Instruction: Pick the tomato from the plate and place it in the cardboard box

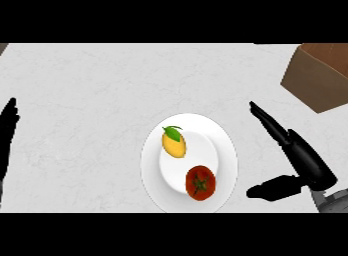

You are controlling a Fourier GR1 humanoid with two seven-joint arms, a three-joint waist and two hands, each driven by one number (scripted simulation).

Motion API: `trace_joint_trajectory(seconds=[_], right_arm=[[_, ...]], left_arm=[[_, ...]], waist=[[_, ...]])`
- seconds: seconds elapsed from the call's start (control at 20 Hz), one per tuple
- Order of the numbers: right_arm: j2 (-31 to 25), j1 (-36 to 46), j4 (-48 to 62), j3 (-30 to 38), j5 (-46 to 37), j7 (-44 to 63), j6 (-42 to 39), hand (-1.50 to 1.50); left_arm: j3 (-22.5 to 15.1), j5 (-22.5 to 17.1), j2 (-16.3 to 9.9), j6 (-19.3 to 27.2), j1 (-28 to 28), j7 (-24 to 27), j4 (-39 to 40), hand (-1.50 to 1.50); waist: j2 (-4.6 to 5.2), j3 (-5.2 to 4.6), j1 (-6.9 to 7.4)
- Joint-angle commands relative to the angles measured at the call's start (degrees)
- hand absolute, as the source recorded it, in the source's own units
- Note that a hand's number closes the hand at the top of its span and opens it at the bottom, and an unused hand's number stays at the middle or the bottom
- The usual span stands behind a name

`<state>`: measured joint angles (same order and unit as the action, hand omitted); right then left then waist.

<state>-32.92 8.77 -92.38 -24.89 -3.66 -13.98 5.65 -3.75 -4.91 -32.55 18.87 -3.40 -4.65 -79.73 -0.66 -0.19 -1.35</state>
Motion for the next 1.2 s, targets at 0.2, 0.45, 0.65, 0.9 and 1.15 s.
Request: trace_joint_trajectory(seconds=[0.2, 0.45, 0.65, 0.9, 1.15], right_arm=[[6.8, -9.0, 11.9, -0.4, 0.4, -31.3, 1.7, -1.5], [0.8, -6.1, 1.5, -0.5, -13.5, -17.8, 8.3, -1.5], [-6.5, -6.6, -3.7, -4.2, -23.0, -6.3, 4.9, -1.5], [-8.3, -1.0, -11.8, -8.3, -28.9, 10.9, -6.6, -1.5], [-3.1, 3.8, -11.7, -14.9, -35.7, 24.1, -16.2, -1.5]], left_arm=[[-0.8, 2.8, 0.5, -1.6, 1.0, 2.7, 2.5, 0.0], [-0.6, 4.2, 1.1, -2.1, -3.2, 1.1, 4.8, 0.0], [1.6, 2.6, -2.1, -4.2, -2.0, -0.1, 3.1, 0.0], [-0.9, 5.5, 2.9, -1.5, -1.4, 3.2, 6.7, 0.0], [0.4, 5.3, 1.5, -3.3, -4.5, 0.9, 6.0, 0.0]], waist=[[0.82, 0.29, 1.53], [0.59, 0.12, 0.75], [0.28, 0.04, 1.08], [0.47, -0.05, 1.01], [0.62, 0.09, 1.52]])
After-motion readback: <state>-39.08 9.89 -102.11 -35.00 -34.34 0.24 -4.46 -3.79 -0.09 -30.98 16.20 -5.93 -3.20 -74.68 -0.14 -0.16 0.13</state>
